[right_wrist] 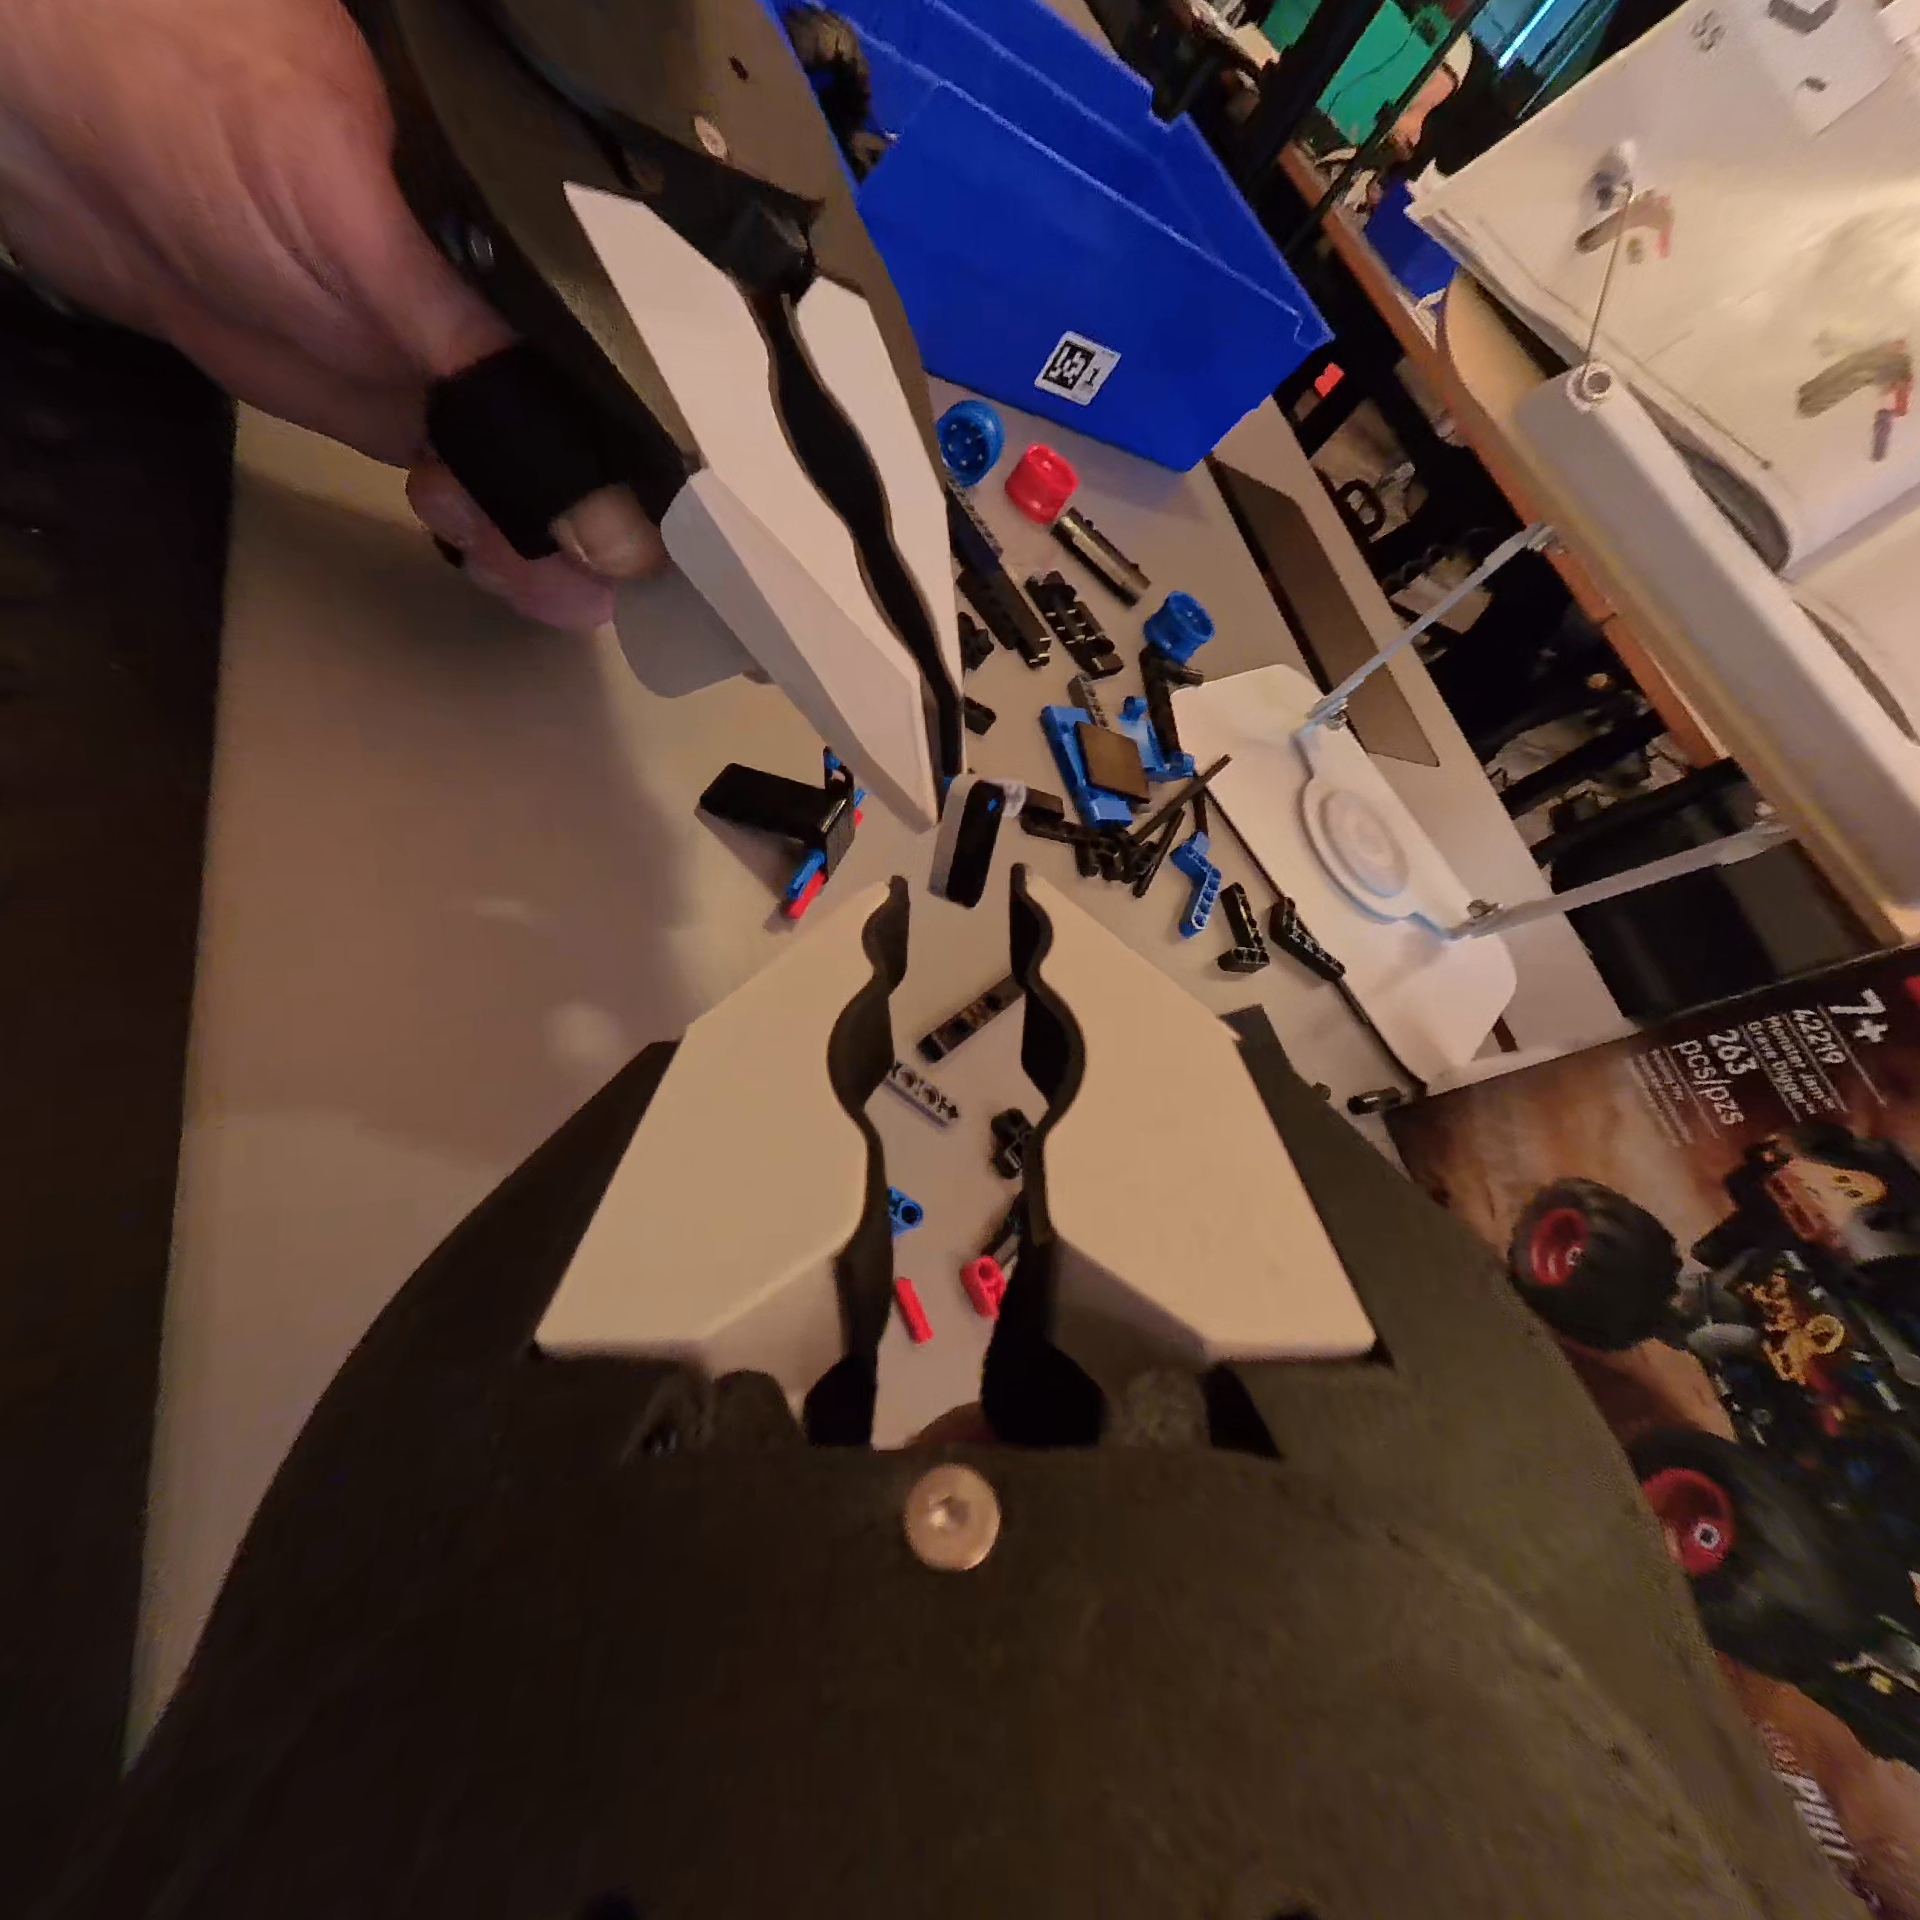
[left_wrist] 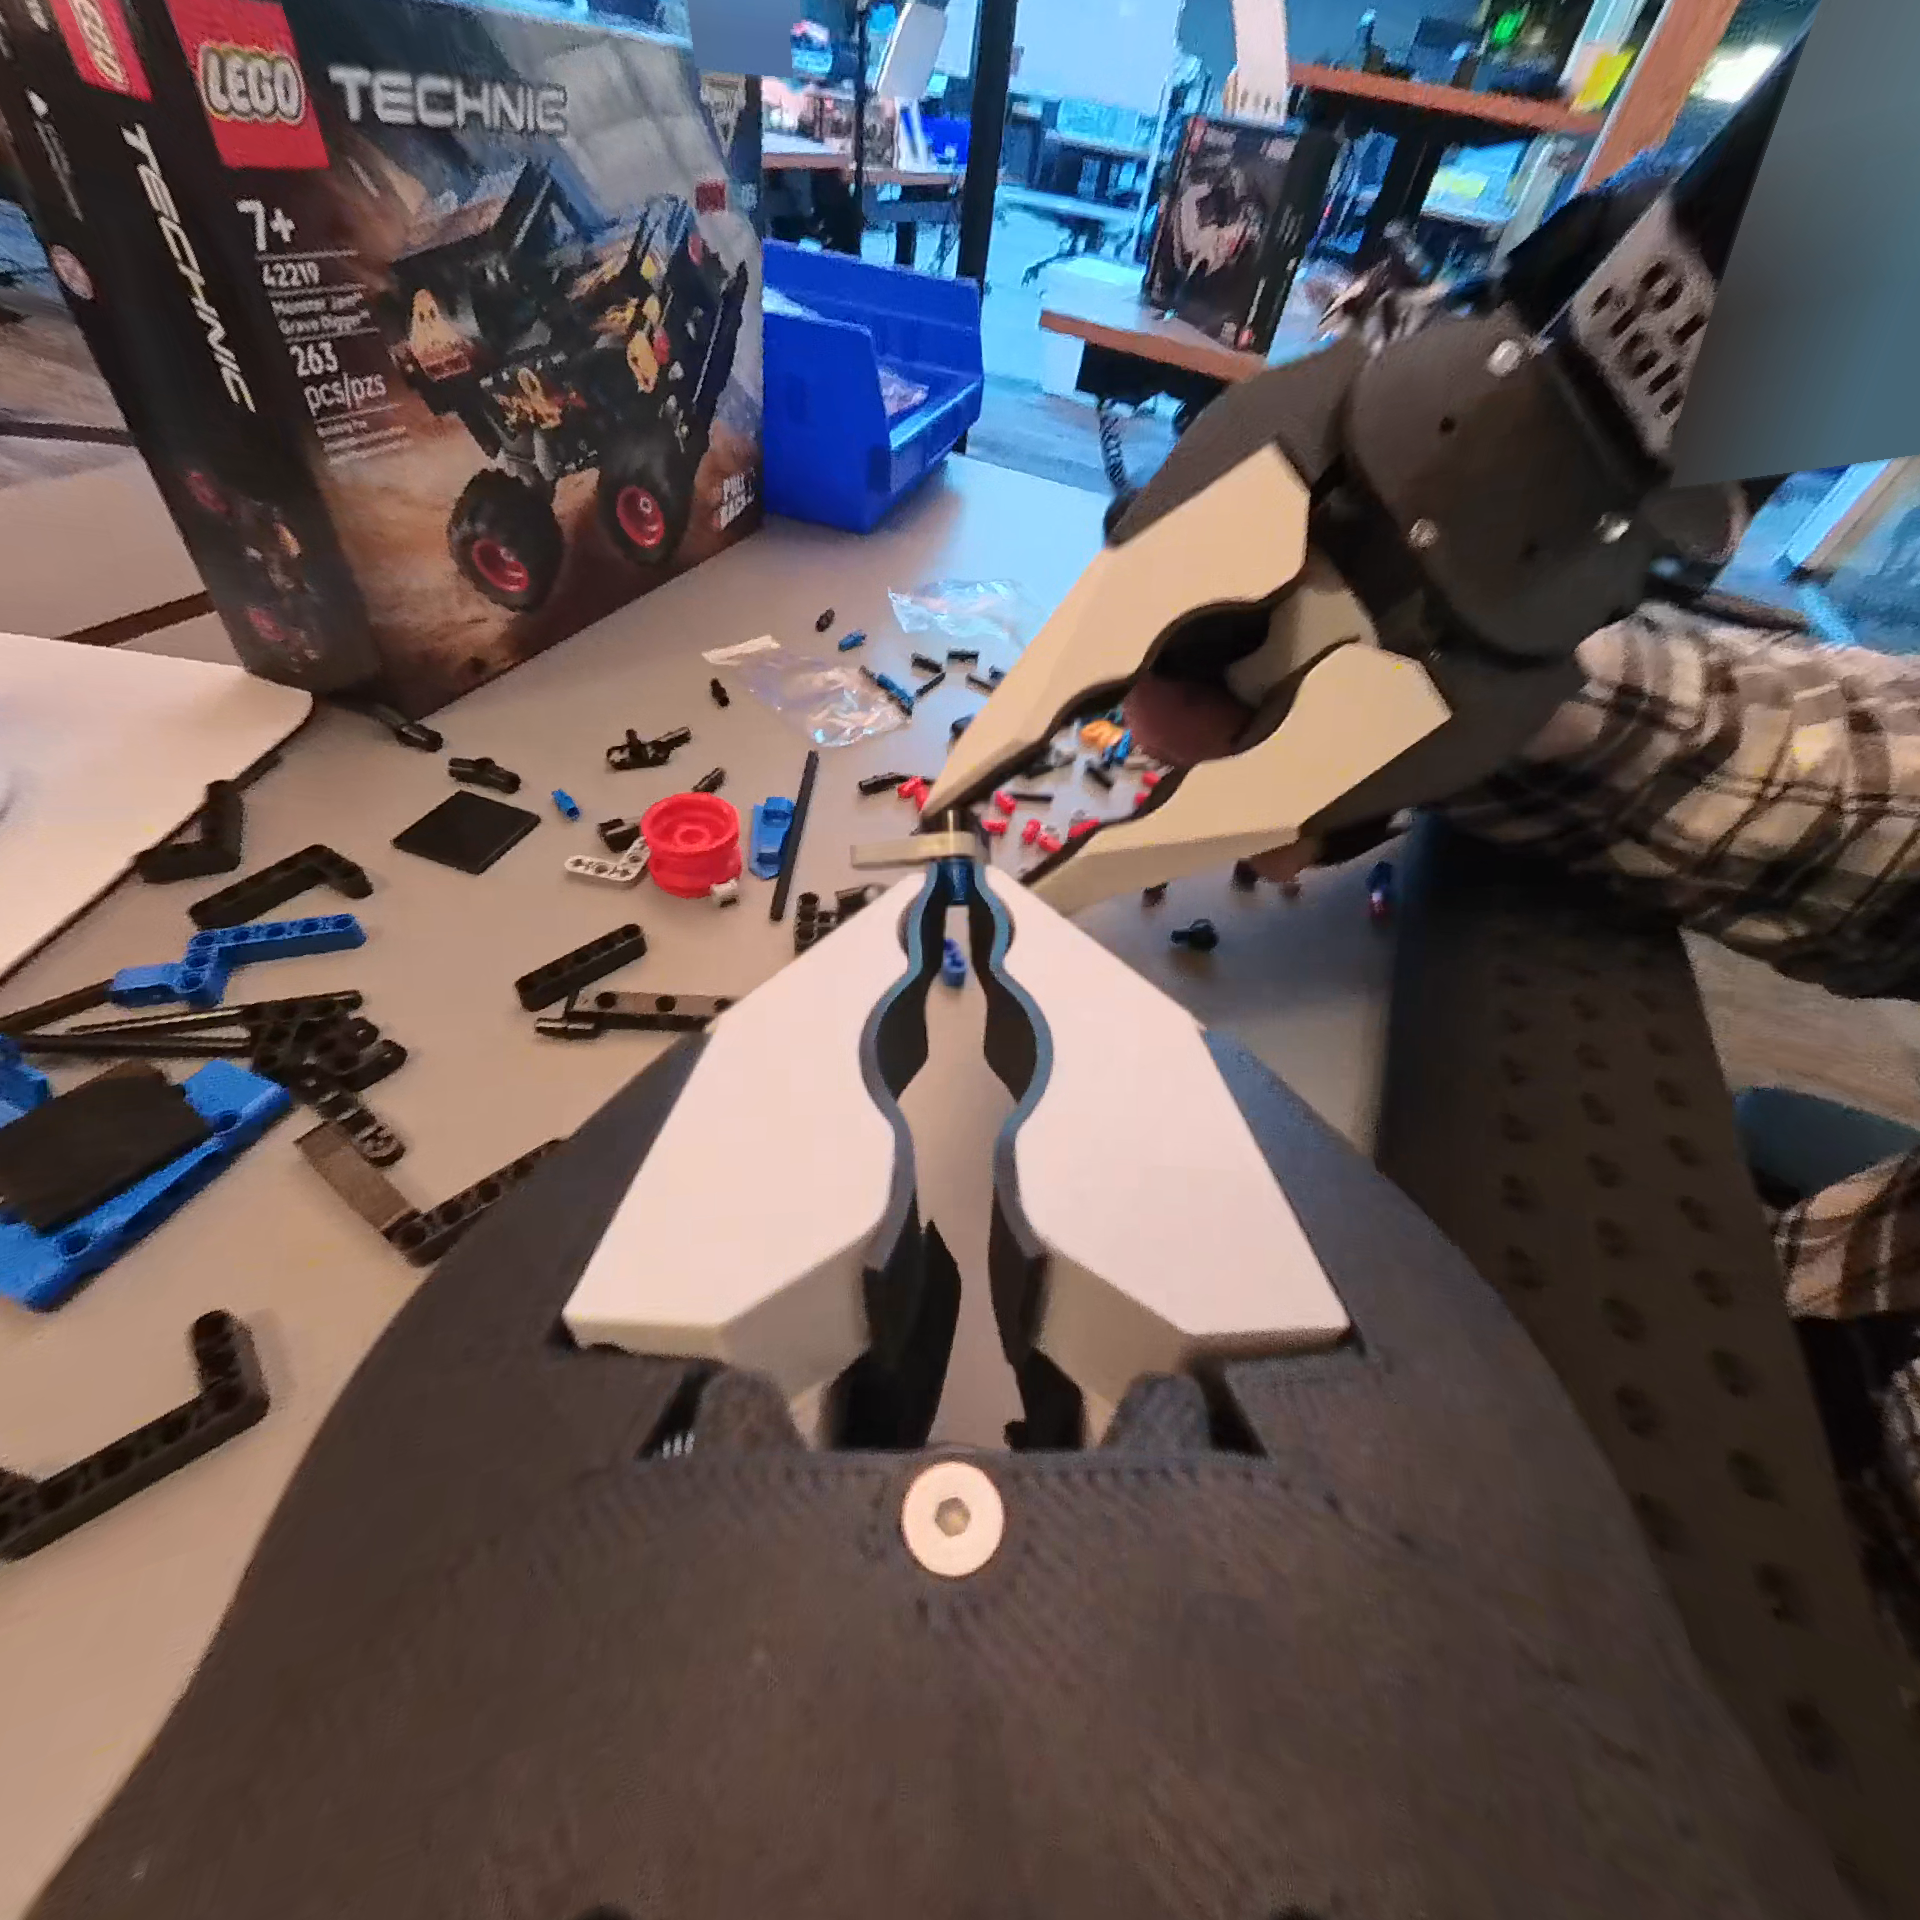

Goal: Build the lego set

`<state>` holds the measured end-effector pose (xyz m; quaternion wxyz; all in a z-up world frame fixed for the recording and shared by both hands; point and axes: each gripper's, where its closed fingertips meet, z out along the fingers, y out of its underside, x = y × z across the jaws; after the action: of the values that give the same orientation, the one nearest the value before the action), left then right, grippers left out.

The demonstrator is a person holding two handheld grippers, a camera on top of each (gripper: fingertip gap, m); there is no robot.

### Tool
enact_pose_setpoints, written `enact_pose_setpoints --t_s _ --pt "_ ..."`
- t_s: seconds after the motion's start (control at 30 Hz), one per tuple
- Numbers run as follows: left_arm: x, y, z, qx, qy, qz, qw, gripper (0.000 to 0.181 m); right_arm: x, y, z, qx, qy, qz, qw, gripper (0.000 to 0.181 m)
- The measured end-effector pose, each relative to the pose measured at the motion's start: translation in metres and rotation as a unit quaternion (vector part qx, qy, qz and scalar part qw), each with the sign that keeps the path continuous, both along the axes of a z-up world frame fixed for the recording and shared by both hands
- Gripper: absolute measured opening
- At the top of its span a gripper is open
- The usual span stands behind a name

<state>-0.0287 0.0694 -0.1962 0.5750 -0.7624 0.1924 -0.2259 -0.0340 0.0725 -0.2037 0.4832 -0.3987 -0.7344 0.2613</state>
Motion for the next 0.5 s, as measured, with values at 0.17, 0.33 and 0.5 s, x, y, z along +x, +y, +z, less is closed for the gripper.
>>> enact_pose_setpoints --t_s 0.17,0.33,0.5 --pt "0.003 0.002 0.009 0.005 -0.048 -0.002 0.999 0.001 -0.004 0.005 0.004 0.032 0.019 -0.021 0.999 0.006" --pt "0.004 0.001 0.016 0.024 -0.066 -0.004 0.998 0.002 -0.005 0.005 0.008 -0.007 0.030 -0.018 0.999 0.005" --pt "-0.002 0.001 0.025 0.075 -0.010 0.015 0.997 0.023 0.000 0.007 0.015 -0.117 0.039 0.002 0.992 0.005"
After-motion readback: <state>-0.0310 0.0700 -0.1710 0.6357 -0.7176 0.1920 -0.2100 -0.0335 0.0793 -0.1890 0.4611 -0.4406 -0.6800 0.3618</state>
